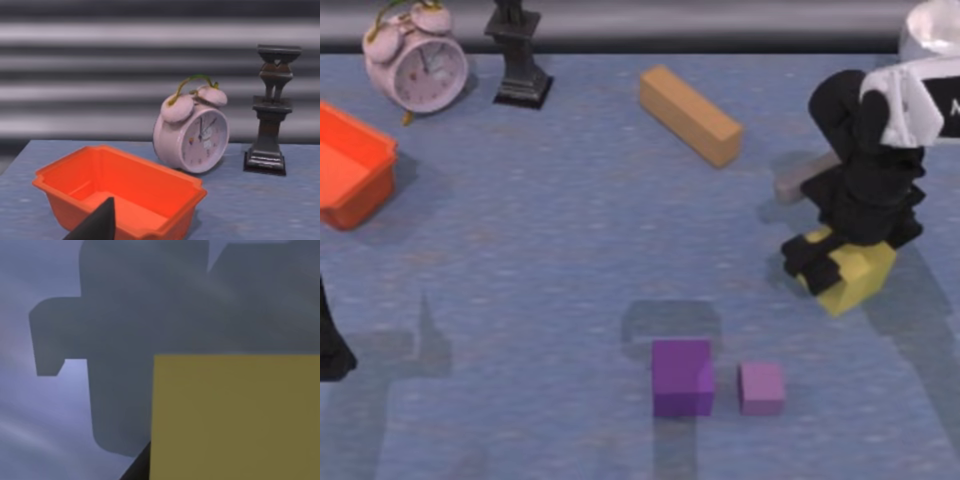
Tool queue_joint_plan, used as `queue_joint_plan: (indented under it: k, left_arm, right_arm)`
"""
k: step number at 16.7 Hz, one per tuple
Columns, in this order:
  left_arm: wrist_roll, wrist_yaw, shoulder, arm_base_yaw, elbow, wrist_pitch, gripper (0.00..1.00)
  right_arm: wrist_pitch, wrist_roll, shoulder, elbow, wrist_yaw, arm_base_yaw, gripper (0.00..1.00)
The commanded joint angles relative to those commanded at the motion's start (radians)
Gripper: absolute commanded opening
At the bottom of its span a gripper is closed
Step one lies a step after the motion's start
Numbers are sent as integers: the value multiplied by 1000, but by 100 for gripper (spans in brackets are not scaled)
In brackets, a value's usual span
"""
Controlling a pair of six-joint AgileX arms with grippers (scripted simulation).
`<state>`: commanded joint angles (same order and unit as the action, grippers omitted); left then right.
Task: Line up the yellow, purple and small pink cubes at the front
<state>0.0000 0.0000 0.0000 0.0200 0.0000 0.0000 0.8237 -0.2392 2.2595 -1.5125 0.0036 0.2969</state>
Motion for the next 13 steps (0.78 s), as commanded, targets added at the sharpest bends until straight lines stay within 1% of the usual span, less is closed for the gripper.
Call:
queue_joint_plan:
  k: [7,13]
  left_arm:
    - [0,0,0,0,0,0,100]
    - [0,0,0,0,0,0,100]
  right_arm:
    - [21,1,-14,-14,-1,0,0]
    - [216,0,-97,-118,-2,5,0]
